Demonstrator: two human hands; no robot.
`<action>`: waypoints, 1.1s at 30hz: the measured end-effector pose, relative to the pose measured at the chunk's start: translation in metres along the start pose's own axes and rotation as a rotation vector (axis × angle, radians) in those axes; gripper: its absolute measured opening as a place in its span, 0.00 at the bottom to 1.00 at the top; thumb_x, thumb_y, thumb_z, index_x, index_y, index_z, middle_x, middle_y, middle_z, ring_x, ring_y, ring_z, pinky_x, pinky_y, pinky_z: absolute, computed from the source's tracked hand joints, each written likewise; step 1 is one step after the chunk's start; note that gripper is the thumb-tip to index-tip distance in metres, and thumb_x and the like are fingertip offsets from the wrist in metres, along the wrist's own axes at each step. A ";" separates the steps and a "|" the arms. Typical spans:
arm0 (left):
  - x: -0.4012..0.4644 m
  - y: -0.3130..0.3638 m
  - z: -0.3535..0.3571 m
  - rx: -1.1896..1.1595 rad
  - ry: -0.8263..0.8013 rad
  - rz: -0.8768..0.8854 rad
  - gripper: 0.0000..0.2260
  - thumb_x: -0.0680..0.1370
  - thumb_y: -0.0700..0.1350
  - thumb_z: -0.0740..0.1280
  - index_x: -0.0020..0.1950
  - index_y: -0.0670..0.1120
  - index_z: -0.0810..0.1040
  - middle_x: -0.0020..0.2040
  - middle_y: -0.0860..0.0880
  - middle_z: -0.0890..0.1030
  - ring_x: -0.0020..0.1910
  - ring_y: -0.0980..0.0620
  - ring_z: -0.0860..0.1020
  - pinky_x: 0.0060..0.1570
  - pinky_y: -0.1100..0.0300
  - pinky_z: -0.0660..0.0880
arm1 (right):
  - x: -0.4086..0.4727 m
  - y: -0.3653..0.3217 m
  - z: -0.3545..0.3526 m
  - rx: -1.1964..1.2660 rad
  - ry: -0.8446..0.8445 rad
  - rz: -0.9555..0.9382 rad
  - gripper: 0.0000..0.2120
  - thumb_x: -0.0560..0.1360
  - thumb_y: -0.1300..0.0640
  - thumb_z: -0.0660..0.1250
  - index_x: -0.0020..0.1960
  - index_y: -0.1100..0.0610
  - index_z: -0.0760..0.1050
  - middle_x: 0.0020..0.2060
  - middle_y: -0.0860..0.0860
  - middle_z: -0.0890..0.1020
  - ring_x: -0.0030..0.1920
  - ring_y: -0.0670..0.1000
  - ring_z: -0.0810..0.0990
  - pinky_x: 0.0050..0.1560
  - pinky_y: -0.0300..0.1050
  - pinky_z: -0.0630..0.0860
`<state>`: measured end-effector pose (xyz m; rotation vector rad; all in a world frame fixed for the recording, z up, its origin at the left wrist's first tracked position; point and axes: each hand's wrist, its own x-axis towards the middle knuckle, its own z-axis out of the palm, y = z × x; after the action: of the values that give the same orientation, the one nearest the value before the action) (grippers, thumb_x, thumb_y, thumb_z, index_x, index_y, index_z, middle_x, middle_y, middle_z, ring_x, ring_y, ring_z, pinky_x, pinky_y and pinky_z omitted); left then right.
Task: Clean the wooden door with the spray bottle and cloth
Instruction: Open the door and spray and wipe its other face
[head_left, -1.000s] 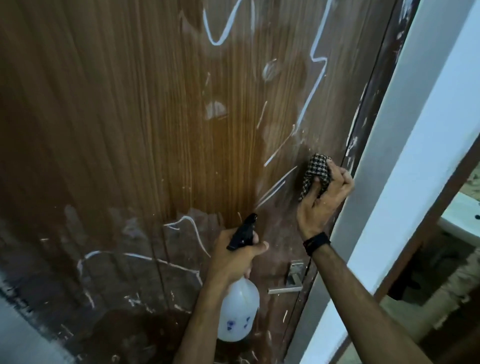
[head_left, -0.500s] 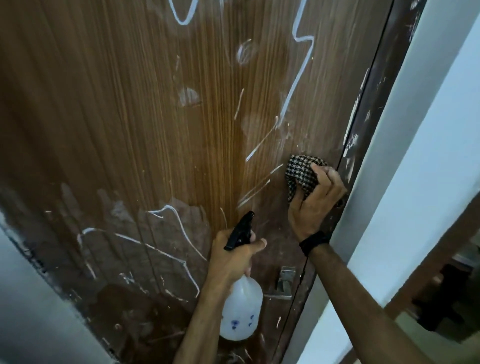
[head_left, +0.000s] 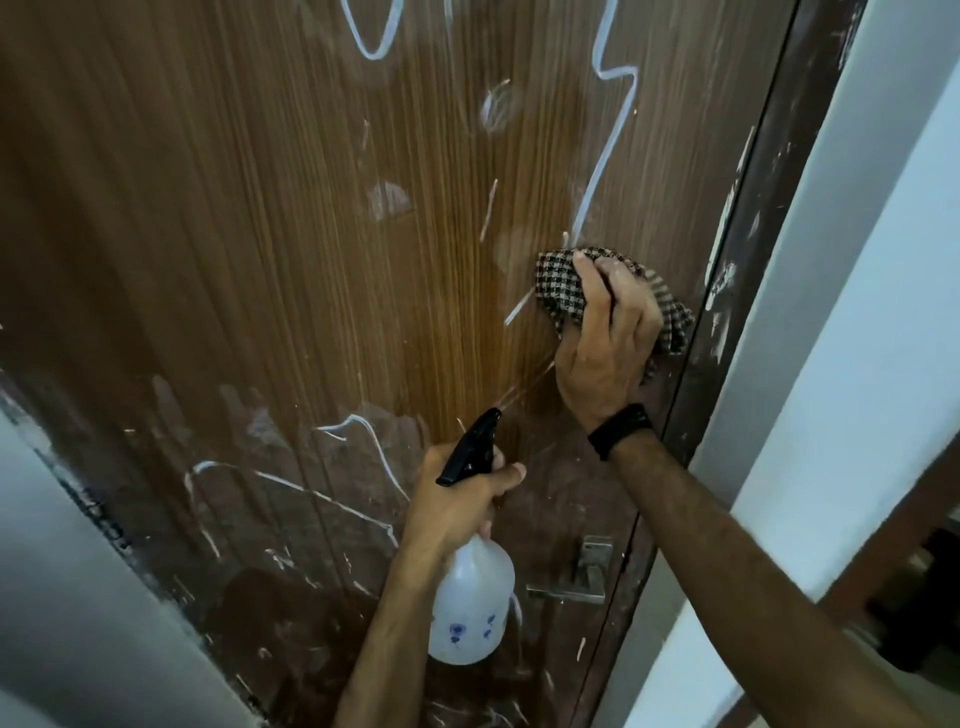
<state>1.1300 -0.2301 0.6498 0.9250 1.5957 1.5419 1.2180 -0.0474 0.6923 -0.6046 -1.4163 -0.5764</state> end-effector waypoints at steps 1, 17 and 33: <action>0.000 0.000 -0.002 -0.009 0.002 -0.002 0.09 0.75 0.39 0.75 0.40 0.44 0.76 0.33 0.43 0.73 0.22 0.52 0.68 0.23 0.61 0.68 | -0.002 0.000 0.001 -0.006 -0.004 -0.026 0.19 0.81 0.63 0.61 0.72 0.56 0.69 0.66 0.52 0.70 0.65 0.55 0.70 0.70 0.50 0.67; 0.000 -0.016 -0.001 -0.032 -0.060 -0.105 0.10 0.74 0.38 0.76 0.41 0.44 0.76 0.31 0.45 0.73 0.19 0.53 0.67 0.22 0.63 0.67 | -0.006 0.008 -0.015 0.032 0.004 0.125 0.19 0.79 0.59 0.61 0.70 0.56 0.68 0.65 0.54 0.68 0.65 0.56 0.69 0.71 0.47 0.60; 0.007 -0.019 -0.024 -0.038 -0.081 -0.098 0.09 0.74 0.39 0.75 0.40 0.45 0.76 0.34 0.43 0.75 0.20 0.53 0.68 0.23 0.62 0.67 | -0.076 -0.016 -0.004 -0.003 -0.187 -0.066 0.17 0.81 0.61 0.61 0.69 0.54 0.68 0.65 0.54 0.69 0.63 0.57 0.69 0.66 0.50 0.65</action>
<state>1.1054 -0.2362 0.6313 0.8644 1.5269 1.4448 1.2044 -0.0607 0.6168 -0.6290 -1.6162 -0.5866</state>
